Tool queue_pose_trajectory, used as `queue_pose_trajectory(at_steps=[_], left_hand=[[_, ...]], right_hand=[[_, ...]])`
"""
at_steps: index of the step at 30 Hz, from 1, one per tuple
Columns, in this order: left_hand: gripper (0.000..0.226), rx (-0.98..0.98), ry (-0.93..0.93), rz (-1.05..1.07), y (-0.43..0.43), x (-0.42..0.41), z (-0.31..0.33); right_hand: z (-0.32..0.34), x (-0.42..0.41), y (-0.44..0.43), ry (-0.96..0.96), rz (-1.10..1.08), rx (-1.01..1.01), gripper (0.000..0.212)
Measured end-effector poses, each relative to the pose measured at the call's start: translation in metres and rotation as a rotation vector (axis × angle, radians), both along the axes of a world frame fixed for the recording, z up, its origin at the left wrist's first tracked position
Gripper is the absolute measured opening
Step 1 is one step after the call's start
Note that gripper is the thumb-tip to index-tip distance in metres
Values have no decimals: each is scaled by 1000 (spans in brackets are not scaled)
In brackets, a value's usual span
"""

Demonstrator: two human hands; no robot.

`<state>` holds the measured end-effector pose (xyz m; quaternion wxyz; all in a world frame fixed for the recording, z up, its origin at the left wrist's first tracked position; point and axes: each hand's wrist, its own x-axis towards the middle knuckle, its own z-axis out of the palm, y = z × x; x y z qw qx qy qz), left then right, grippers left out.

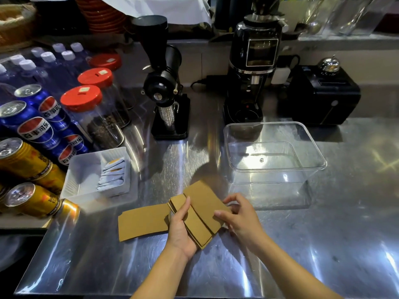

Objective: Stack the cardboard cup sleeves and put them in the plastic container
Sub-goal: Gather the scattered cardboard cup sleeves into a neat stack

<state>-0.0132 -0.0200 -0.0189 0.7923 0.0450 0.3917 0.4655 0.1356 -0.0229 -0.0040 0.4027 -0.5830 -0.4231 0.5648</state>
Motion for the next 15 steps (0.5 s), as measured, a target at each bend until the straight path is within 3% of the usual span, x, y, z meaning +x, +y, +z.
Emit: queue_pose_trajectory(at_steps=[7,11,15], left_hand=[[23,-16,38,-42,0,6,3],[31,2,97,-64,0,8,5],[24,97,435,-99,-3,14,11]], right_hand=[[-6,-1,-5,-184,82,91,21],[-8,3,-6,-376,166,188,12],[-7,9,-7,-512,229,294,9]])
